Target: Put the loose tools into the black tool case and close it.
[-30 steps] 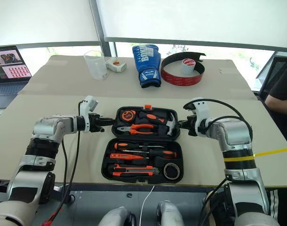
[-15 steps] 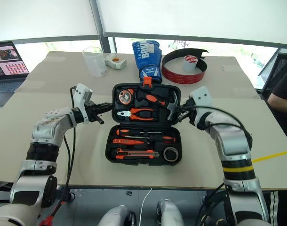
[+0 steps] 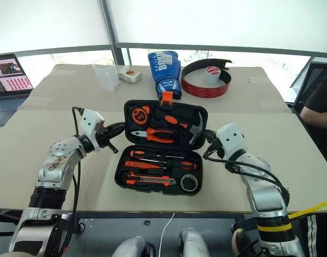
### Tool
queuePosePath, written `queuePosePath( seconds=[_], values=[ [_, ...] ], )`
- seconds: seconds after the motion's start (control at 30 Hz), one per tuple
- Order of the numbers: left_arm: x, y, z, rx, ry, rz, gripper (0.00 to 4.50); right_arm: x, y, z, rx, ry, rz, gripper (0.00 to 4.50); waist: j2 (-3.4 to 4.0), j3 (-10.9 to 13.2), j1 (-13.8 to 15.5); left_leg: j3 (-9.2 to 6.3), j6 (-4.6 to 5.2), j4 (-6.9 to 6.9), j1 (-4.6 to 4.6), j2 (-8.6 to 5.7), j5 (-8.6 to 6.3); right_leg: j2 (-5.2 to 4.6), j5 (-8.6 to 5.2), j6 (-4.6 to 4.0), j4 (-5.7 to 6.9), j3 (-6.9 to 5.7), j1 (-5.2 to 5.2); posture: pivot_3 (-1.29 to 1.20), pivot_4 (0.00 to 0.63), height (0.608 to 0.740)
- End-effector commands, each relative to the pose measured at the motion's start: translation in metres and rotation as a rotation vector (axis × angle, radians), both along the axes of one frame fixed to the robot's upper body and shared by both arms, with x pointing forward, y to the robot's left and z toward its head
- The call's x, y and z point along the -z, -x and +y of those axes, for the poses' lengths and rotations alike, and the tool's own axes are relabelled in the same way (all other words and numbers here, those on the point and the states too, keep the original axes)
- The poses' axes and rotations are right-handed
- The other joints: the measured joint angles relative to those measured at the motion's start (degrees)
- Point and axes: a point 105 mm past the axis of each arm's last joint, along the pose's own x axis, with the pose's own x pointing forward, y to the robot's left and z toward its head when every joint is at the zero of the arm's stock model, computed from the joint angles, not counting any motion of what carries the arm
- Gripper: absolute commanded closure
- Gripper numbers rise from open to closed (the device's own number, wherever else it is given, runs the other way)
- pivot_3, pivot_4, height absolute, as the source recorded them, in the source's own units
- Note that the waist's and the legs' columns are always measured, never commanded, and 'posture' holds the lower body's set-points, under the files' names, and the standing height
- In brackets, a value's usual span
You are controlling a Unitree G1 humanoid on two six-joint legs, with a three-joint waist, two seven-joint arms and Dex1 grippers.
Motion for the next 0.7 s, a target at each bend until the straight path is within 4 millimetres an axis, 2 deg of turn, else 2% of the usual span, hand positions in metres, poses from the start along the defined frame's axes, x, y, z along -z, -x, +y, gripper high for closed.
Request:
queuePosePath(
  seconds=[0.03, 0.2, 0.57, 0.67, 0.7],
  values=[
    [-0.003, 0.002, 0.006, -0.034, 0.04, 0.007, 4.5, -0.007, 0.006, 0.001, -0.002, -0.066, -0.015, 4.46, 0.0, 0.0, -0.01, 0.0, 0.0, 0.01, 0.0, 0.02, 0.0, 0.0, 0.01, -0.01, 0.0, 0.0, 0.0, 0.0, 0.15, 0.727],
    [0.0, 0.006, 0.01, -0.057, -0.02, -0.051, 4.5, -0.008, 0.016, 0.007, -0.03, 0.019, -0.089, 4.46, 0.0, -0.01, -0.08, 0.01, -0.01, -0.01, 0.01, 0.04, 0.01, 0.02, 0.01, -0.03, 0.04, 0.01, -0.03, 0.0, 0.15, 0.727],
    [0.016, 0.031, 0.026, -0.148, -0.02, -0.03, 4.5, 0.015, 0.052, 0.01, -0.08, 0.13, -0.116, 4.46, -0.01, -0.14, -0.13, 0.06, -0.02, -0.08, 0.1, 0.1, 0.0, 0.03, -0.05, -0.09, 0.03, 0.1, -0.02, 0.0, 0.15, 0.727],
    [0.017, 0.04, 0.039, -0.198, -0.005, -0.013, 4.5, 0.022, 0.07, 0.009, -0.126, 0.204, -0.133, 4.46, -0.04, -0.15, -0.08, 0.09, -0.03, -0.08, 0.09, 0.1, 0.0, 0.03, -0.06, -0.08, 0.02, 0.15, -0.03, 0.0, 0.15, 0.727],
    [0.017, 0.044, 0.046, -0.215, 0.0, -0.003, 4.16, 0.024, 0.077, 0.006, -0.137, 0.206, -0.122, 4.13, -0.05, -0.16, -0.05, 0.09, -0.07, -0.08, 0.1, 0.1, -0.02, 0.01, -0.06, -0.07, 0.04, 0.16, -0.03, 0.0, 0.15, 0.727]
  ],
)
